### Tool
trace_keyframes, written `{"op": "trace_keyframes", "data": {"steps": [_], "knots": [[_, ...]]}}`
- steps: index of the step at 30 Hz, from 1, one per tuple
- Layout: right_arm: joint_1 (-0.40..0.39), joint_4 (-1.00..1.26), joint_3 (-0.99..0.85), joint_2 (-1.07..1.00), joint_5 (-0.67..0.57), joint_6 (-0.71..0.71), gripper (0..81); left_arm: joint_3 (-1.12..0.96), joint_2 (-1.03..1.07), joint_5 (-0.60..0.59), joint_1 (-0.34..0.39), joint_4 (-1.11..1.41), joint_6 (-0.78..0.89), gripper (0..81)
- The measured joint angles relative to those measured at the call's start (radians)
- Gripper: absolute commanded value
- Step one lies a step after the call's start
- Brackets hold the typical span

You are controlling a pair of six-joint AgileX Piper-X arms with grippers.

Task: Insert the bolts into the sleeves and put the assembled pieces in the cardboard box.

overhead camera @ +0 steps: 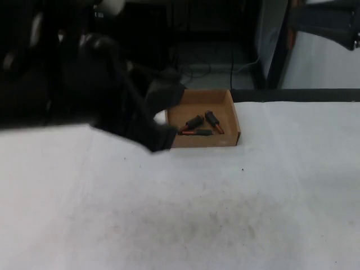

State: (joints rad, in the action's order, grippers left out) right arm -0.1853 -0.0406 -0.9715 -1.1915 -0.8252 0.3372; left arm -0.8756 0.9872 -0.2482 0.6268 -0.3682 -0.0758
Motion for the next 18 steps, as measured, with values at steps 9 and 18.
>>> {"op": "trace_keyframes", "data": {"steps": [9,18], "knots": [[-0.18,0.182,0.05,0.0,0.022,0.046,0.3,0.392,-0.052,0.01,0.0,0.568,0.107,0.8],[-0.364,0.526,0.303,0.015,0.128,0.003,0.3,0.52,-0.084,0.005,0.0,0.786,0.114,0.8]]}}
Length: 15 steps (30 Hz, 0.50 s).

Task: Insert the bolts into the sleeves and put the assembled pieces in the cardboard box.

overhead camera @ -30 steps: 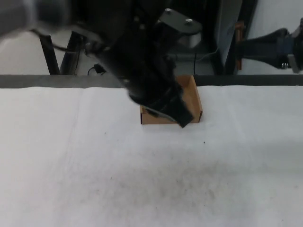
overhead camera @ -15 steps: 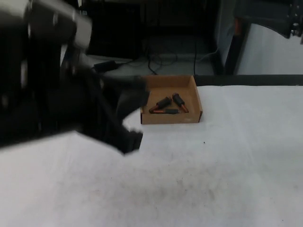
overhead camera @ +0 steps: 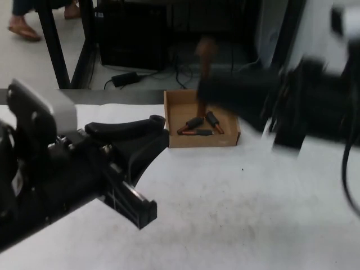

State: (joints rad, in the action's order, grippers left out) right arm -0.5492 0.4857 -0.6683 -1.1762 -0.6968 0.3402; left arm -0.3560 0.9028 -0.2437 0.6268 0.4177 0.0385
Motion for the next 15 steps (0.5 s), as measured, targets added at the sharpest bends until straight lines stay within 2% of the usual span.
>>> {"op": "trace_keyframes", "data": {"steps": [4,11,15], "knots": [[-0.076,0.072,0.061,0.0,0.046,-0.096,0.3,0.051,-0.009,-0.023,0.0,0.087,0.024,0.8],[-0.114,0.124,0.065,0.0,0.127,-0.162,0.3,0.113,-0.022,-0.054,0.0,0.147,0.092,0.8],[-0.136,0.145,0.067,-0.011,0.213,-0.183,0.3,0.134,-0.038,-0.066,0.0,0.15,0.124,0.8]]}}
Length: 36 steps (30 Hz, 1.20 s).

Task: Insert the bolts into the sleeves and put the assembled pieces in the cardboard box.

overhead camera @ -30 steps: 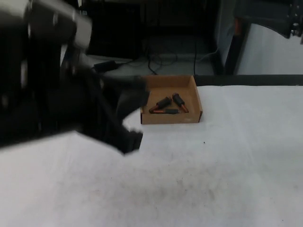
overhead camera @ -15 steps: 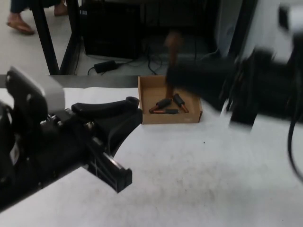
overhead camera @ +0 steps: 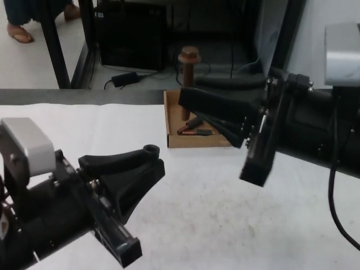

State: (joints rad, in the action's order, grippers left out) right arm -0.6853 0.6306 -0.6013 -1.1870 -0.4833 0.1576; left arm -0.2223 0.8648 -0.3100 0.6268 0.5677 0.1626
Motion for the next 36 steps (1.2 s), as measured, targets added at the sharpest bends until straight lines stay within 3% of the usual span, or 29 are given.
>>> {"op": "trace_keyframes", "data": {"steps": [8,14,36], "knots": [[-0.096,0.079,0.009,-0.045,0.063,-0.006,0.3,0.01,-0.004,-0.002,0.0,0.051,0.029,0.8],[-0.16,0.118,0.009,-0.046,0.15,-0.098,0.3,0.01,-0.004,-0.002,0.0,0.058,0.031,0.8],[-0.169,0.123,0.009,-0.046,0.177,-0.126,0.3,0.01,-0.004,0.0,0.0,0.117,0.033,0.8]]}}
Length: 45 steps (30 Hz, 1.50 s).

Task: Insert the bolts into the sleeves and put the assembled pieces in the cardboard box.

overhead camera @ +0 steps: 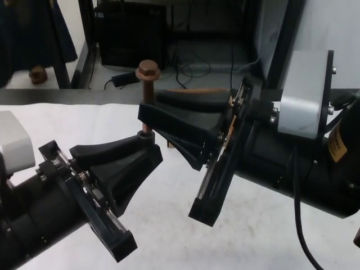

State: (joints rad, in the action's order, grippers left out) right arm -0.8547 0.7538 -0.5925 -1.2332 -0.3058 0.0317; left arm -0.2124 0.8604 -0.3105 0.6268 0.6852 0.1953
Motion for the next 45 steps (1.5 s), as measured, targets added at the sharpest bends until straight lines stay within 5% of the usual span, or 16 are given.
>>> {"op": "trace_keyframes", "data": {"steps": [40,42,45], "knots": [[-0.025,0.013,0.058,-0.019,0.031,0.053,0.1,0.01,0.0,-0.038,0.002,0.029,-0.062,0.8],[-0.029,0.013,0.061,-0.019,0.034,0.053,4.7,0.01,0.0,-0.041,0.002,0.029,-0.074,0.8],[-0.031,0.015,0.061,-0.019,0.037,0.053,22.9,0.012,0.0,-0.043,0.002,0.027,-0.093,0.8]]}}
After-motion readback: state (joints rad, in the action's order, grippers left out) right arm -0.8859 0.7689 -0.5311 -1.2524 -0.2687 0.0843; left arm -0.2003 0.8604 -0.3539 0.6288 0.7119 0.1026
